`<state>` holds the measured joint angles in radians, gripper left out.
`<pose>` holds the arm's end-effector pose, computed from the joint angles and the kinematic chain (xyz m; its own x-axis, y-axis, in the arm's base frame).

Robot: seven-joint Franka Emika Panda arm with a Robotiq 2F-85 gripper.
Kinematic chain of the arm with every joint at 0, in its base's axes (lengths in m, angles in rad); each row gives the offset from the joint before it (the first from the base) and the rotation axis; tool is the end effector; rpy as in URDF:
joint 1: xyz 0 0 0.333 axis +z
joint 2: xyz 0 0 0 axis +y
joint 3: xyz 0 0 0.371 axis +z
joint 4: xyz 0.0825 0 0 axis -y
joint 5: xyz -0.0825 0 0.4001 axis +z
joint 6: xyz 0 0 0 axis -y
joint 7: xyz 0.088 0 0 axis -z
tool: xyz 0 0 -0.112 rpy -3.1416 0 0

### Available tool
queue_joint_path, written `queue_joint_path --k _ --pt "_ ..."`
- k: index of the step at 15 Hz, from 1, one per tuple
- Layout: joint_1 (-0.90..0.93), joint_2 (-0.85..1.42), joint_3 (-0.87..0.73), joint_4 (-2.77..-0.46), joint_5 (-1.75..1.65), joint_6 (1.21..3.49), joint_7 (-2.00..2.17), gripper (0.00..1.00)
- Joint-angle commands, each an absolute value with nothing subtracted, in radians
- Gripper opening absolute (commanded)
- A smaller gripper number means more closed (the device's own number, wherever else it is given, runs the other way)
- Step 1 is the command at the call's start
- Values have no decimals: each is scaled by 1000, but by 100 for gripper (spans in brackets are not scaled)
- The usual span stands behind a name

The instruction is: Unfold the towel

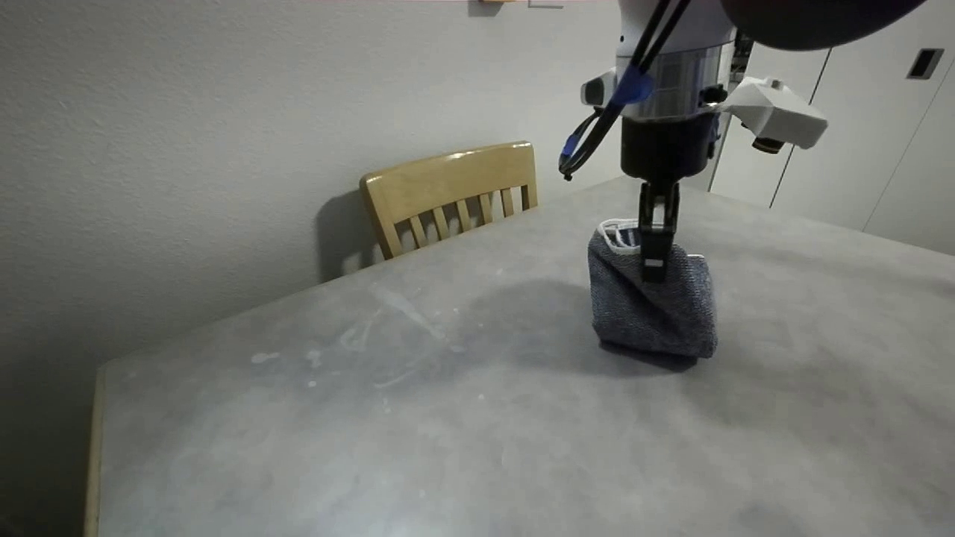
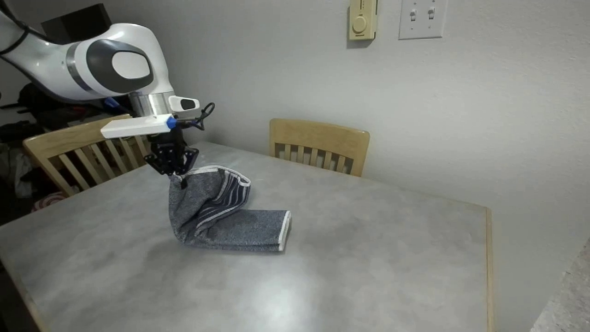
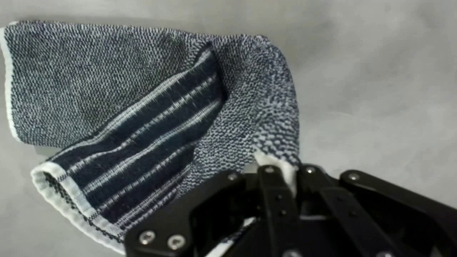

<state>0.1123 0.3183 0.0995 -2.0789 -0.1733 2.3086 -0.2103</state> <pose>0.5920 0.1210 0.3028 0.8543 0.5088 -0.1062 0.5166 -0.8537 0.0656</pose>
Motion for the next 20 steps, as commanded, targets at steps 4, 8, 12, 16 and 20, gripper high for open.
queue_joint_path --k 4,8,12,16,20 --pt "144 368 139 -2029 -188 2259 -244 2" --pt "153 463 156 -1958 -165 2135 -284 2" --pt "145 596 178 -1835 -143 1935 -385 2" --pt "156 684 206 -1726 -150 1800 -468 2" --pt "179 737 229 -1653 -154 1746 -471 2"
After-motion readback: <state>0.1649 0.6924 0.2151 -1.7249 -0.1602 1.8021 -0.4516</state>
